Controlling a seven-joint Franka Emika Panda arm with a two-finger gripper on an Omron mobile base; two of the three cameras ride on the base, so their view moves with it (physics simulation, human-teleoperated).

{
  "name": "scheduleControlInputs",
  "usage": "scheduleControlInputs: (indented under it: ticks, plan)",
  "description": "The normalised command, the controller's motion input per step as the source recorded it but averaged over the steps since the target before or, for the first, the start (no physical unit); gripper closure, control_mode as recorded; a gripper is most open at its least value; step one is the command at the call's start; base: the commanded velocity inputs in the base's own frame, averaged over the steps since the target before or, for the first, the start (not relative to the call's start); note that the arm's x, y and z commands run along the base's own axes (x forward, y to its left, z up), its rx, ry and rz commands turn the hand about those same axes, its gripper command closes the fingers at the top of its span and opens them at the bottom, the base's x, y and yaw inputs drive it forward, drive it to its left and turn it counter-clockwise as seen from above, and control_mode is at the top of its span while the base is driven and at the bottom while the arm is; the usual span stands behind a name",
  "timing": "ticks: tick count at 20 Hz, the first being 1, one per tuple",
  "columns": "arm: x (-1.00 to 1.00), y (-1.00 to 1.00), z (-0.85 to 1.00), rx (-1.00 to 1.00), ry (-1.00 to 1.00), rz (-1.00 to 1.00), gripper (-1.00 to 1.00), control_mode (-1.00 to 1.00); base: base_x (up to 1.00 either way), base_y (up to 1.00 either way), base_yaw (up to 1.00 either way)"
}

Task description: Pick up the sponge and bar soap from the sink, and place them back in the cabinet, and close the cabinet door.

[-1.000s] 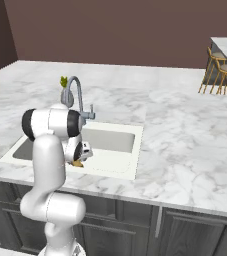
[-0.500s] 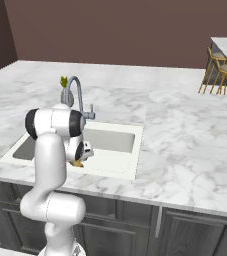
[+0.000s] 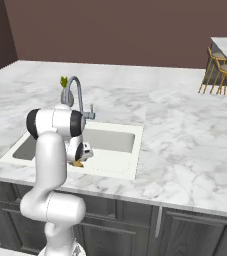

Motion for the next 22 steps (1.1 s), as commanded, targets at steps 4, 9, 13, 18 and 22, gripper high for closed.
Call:
scheduleControlInputs:
  ticks: [4, 9, 13, 18, 22]
  plan:
    - [0.00, 0.12, -0.06, 0.00, 0.03, 0.00, -1.00, -1.00, 0.00, 0.00, 0.00]
    - [0.00, 0.03, -0.02, 0.00, 0.01, 0.00, -1.00, -1.00, 0.00, 0.00, 0.00]
    - [0.06, 0.00, 0.00, 0.00, 0.00, 0.00, -1.00, -1.00, 0.00, 0.00, 0.00]
    - [0.07, 0.00, 0.00, 0.00, 0.00, 0.00, -1.00, -1.00, 0.00, 0.00, 0.00]
    - [0.09, 0.00, -0.09, 0.00, 0.00, 0.00, -1.00, -1.00, 0.00, 0.00, 0.00]
